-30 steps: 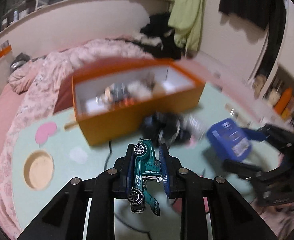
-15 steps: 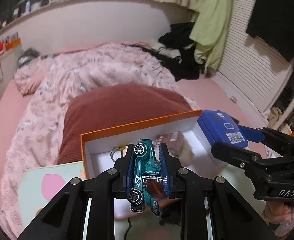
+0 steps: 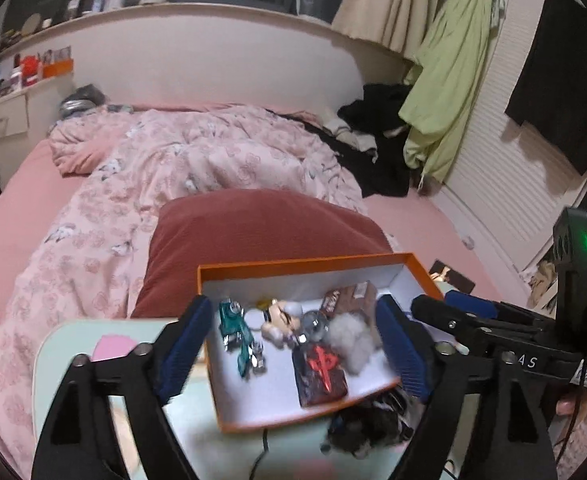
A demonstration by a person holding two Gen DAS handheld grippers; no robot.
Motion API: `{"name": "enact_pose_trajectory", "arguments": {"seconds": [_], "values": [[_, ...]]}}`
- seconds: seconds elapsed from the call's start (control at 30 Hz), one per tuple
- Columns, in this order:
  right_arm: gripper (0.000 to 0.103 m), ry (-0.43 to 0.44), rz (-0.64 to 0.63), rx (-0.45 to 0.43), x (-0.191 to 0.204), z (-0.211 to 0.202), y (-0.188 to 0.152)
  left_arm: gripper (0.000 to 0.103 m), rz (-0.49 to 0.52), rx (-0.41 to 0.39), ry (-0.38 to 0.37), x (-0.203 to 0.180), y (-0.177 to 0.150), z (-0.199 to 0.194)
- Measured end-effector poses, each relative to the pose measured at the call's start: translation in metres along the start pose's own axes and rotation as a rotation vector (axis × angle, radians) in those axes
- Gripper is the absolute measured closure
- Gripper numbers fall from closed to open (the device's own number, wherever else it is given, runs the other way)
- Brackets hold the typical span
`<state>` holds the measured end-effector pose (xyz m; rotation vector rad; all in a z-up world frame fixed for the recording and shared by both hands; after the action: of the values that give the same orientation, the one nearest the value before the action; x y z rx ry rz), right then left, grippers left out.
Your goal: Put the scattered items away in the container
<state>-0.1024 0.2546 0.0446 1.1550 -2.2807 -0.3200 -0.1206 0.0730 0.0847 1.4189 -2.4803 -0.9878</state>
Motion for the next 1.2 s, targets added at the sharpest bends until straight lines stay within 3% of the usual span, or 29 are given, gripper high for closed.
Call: {"name": "enact_pose_trajectory", "arguments": {"seconds": [0.2, 0.4, 0.57, 0.67, 0.73, 0.8, 0.83, 0.87, 1.2], "values": [[0.029, -0.072, -0.075, -0.033, 0.016, -0.023, -0.049, 0.005, 0.024, 0.056, 0.034, -0.010, -0.057, -0.016], [0.029, -0.167, -0.154, 0.032, 0.022, -0.013, -0.118, 0.005, 0.032, 0.169, 0.124, -0.012, -0.125, 0.000], [0.029, -0.196, -0.154, 0.096, 0.015, 0.000, -0.158, 0.005, 0.015, 0.203, 0.234, -0.002, -0.160, 0.015], [0.029, -0.232, -0.154, 0.097, 0.012, 0.006, -0.169, 0.001, 0.019, 0.230, 0.299, 0.001, -0.169, 0.024], [0.015, -0.245, -0.154, 0.101, 0.012, 0.012, -0.171, 0.000, 0.017, 0.230, 0.306, 0.002, -0.170, 0.024], [0.012, -0.242, -0.153, 0.104, 0.012, 0.015, -0.171, 0.000, 0.012, 0.226, 0.303, 0.004, -0.170, 0.024], [0.002, -0.242, -0.152, 0.109, 0.012, 0.017, -0.171, 0.000, 0.013, 0.224, 0.303, 0.005, -0.171, 0.025], [0.000, -0.241, -0.155, 0.118, 0.011, 0.020, -0.171, 0.000, 0.014, 0.221, 0.301, 0.005, -0.171, 0.025], [0.000, -0.236, -0.180, 0.096, 0.008, 0.023, -0.173, 0.000, 0.023, 0.215, 0.292, 0.004, -0.173, 0.026]]}}
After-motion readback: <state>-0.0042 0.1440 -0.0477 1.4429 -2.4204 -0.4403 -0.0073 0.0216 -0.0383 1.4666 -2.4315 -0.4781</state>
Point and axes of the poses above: each gripper's, at about its wrist camera, not at the fingertips, and z roughly the way its jaws point, x to its left, y to its top, the point moved 6 cm from there along z, roughly the way its jaws point, and after that the axes turned 14 degrees about x, right-handed, at the moved point
